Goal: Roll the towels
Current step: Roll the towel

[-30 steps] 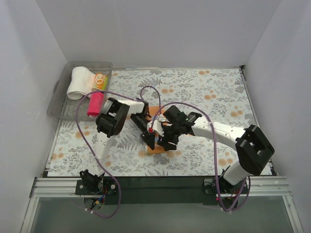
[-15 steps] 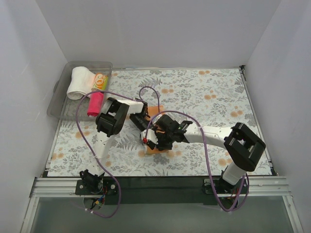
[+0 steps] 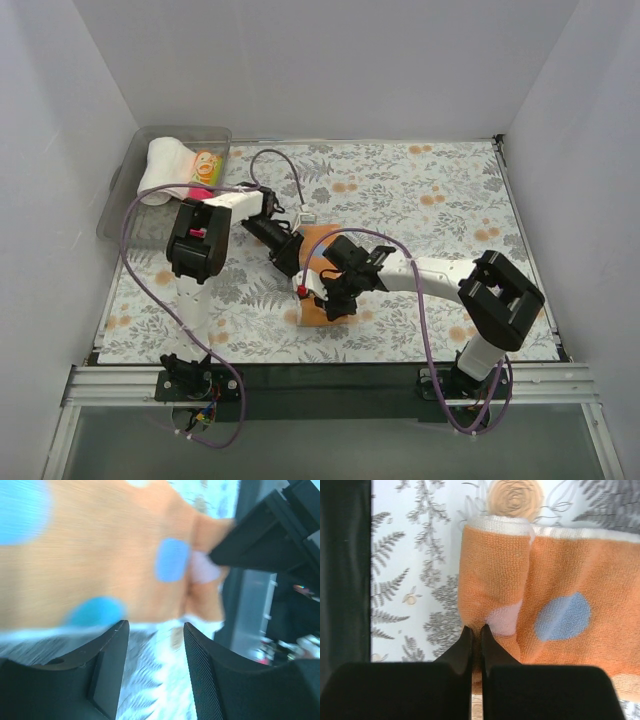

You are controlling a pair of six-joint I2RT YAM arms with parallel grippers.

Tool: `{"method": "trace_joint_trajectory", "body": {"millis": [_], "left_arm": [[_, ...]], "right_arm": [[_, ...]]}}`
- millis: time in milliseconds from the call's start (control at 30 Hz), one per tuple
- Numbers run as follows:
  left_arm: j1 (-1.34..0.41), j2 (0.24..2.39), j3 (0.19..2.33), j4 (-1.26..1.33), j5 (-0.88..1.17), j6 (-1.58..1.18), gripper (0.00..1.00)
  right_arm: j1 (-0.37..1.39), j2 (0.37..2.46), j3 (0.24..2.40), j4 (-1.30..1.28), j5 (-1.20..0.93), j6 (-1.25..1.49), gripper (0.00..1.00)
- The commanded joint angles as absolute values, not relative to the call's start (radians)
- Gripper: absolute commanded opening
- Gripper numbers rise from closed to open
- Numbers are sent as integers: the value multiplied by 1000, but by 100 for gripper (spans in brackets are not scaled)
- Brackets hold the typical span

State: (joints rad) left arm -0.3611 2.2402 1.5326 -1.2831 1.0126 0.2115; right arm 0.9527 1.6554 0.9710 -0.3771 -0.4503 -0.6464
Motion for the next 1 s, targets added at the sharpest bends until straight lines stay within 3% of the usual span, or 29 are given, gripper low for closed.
{"method": "trace_joint_trajectory", "body": {"millis": [0, 267, 533, 733, 967], "left_arm": [[-293, 2125, 1548, -1177, 934, 224, 45], [-140, 1894, 1531, -961, 904, 45, 47], [-117, 1560, 1261, -779, 821, -49, 50], [-334, 1222, 983, -775, 606, 158, 52], [-723, 1098, 792, -634, 404, 186, 59]], "right_arm": [[951, 1677, 968, -572, -572, -623, 1], [853, 1810, 1107, -689, -773, -584, 1], [772, 2066, 1275, -847, -905, -647, 1], [716, 2244, 1403, -922, -985, -640, 1], [673, 2345, 1480, -930, -1032, -607, 1]]}}
